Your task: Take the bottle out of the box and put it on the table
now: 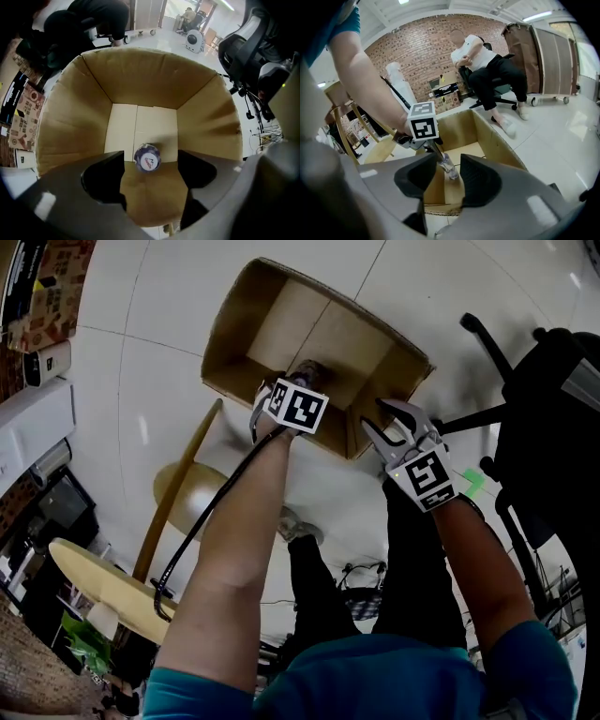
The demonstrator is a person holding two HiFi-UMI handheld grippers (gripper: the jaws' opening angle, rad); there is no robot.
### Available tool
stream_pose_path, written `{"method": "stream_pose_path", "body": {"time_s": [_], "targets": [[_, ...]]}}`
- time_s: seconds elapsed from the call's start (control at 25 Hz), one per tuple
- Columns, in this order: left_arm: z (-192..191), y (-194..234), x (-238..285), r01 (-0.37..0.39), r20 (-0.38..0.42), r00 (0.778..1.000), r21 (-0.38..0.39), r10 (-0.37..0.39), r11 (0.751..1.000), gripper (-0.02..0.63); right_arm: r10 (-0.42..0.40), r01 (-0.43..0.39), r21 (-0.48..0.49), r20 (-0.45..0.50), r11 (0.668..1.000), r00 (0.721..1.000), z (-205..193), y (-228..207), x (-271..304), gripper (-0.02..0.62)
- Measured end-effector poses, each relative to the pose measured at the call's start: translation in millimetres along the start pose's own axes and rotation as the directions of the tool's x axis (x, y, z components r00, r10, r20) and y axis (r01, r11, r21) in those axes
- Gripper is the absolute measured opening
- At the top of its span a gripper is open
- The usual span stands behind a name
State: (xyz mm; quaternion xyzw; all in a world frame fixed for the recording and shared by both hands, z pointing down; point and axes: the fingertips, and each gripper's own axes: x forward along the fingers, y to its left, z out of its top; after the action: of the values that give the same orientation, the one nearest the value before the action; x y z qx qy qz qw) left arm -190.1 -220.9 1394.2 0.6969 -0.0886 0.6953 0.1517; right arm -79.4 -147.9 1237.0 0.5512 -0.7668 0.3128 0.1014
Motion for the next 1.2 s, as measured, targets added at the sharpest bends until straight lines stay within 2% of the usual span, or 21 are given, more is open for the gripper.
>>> {"method": "stream_pose_path", "body": {"time_s": [0.2, 0.4, 0.48, 0.56, 0.68, 0.88, 0.96, 1.08, 1.2], "targets": [[-5, 1, 30, 0.009, -0.059, 0.998, 0.076, -0.005, 0.997, 0.359, -0.004, 0.004, -0.004, 0.012, 1.0, 1.0, -15, -5, 2, 0.156], [-28, -4, 62, 0.033, -0.112, 0.993, 0.014, -0.031, 0.999, 0.359, 0.0, 0.0, -0.012, -0.001, 1.0, 1.0, -29, 1, 3, 0.156], [-29, 1, 69, 0.018, -0.116, 0.993, 0.008, -0.016, 1.0, 0.357, 0.007, -0.007, -0.016, -0.01, 1.0, 1.0, -27, -1, 5, 0.156], [-27, 7, 75, -0.006, -0.106, 0.994, -0.005, 0.005, 1.0, 0.333, 0.011, -0.011, -0.016, -0.015, 1.0, 1.0, -31, -1, 7, 0.156], [-34, 7, 84, 0.015, -0.116, 0.993, -0.054, -0.022, 0.998, 0.313, 0.001, -0.001, -0.005, -0.022, 1.0, 1.0, -38, 5, 8, 0.156], [-42, 7, 90, 0.028, -0.193, 0.98, -0.064, -0.039, 0.998, 0.321, 0.014, -0.015, -0.037, -0.042, 0.999, 0.999, -26, 3, 8, 0.156], [-42, 5, 88, 0.026, -0.191, 0.981, -0.061, -0.037, 0.998, 0.318, 0.008, -0.009, -0.026, -0.058, 1.0, 0.998, -27, 7, 3, 0.156], [-31, 1, 82, 0.02, -0.159, 0.987, -0.036, -0.025, 0.999, 0.313, -0.015, 0.027, 0.075, -0.149, 0.997, 0.989, -28, 9, -13, 0.156], [-20, 5, 71, 0.002, -0.137, 0.991, -0.025, -0.006, 1.0, 0.311, -0.017, 0.028, 0.071, -0.144, 0.997, 0.99, -18, 1, -16, 0.156]]}}
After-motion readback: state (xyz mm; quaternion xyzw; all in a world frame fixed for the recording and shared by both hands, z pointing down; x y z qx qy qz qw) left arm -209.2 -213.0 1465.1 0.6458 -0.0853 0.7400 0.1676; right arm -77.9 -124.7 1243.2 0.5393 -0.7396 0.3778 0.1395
